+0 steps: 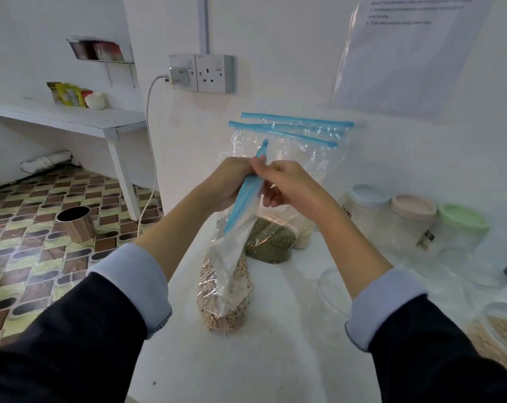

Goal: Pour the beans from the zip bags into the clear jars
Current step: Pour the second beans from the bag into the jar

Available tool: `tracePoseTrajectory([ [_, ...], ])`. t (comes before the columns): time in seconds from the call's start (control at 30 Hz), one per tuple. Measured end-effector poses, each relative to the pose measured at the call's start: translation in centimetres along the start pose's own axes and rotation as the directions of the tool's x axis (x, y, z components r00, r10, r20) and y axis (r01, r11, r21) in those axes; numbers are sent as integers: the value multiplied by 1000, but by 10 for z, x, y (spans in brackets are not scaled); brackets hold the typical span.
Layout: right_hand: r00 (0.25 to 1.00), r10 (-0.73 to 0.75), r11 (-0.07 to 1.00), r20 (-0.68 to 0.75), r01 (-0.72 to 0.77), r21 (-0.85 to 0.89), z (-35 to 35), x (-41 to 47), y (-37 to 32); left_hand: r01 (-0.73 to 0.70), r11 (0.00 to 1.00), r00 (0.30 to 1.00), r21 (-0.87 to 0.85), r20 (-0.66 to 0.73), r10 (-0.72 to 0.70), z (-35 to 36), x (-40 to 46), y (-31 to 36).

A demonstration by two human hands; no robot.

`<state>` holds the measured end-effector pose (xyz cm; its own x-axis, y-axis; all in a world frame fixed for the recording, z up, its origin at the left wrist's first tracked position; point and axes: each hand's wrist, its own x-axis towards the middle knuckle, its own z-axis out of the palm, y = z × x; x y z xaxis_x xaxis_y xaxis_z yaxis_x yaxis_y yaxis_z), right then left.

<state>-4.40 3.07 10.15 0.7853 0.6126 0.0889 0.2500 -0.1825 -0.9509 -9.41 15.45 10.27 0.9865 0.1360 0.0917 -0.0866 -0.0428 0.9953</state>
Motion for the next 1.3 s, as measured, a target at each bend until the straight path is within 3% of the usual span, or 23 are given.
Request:
tracePoseTrajectory([
  [0.17, 996, 71, 992, 61, -77, 98, -6, 4, 2, 95, 989, 994, -115, 63, -88, -10, 0, 2],
  [0.4, 990, 122, 991, -72, -126, -45, -8, 8, -11, 65, 989, 998, 131, -32, -61, -8, 7, 1],
  [0.6, 971, 145, 987, 191, -156, 44, -10, -2, -8, 78, 995, 994, 68, 67, -82, -4, 2, 6],
  [0.83, 990, 142, 989, 4, -142, -43, -20, -5, -20, 85, 994, 994, 75, -77, -80, -6, 1, 11],
  [0.97, 985, 130, 914, -110, -162, -373, -7, -5, -25, 73, 986, 994, 150, -92, -59, -1, 3, 7],
  [1.03, 981, 117, 883, -153, -173, -437, 1, -6, -25, 52, 986, 993, 157, -112, -35, 2, 4, 5],
  [1.2, 977, 170, 972, -125, -187, -141, 4, -4, -14, 67, 992, 990, 107, -133, -53, 5, 2, 0],
  [1.3, 959, 207, 977, -193, -212, -5, -1, 0, -8, 81, 991, 981, 108, -182, -61, 4, 1, -3],
])
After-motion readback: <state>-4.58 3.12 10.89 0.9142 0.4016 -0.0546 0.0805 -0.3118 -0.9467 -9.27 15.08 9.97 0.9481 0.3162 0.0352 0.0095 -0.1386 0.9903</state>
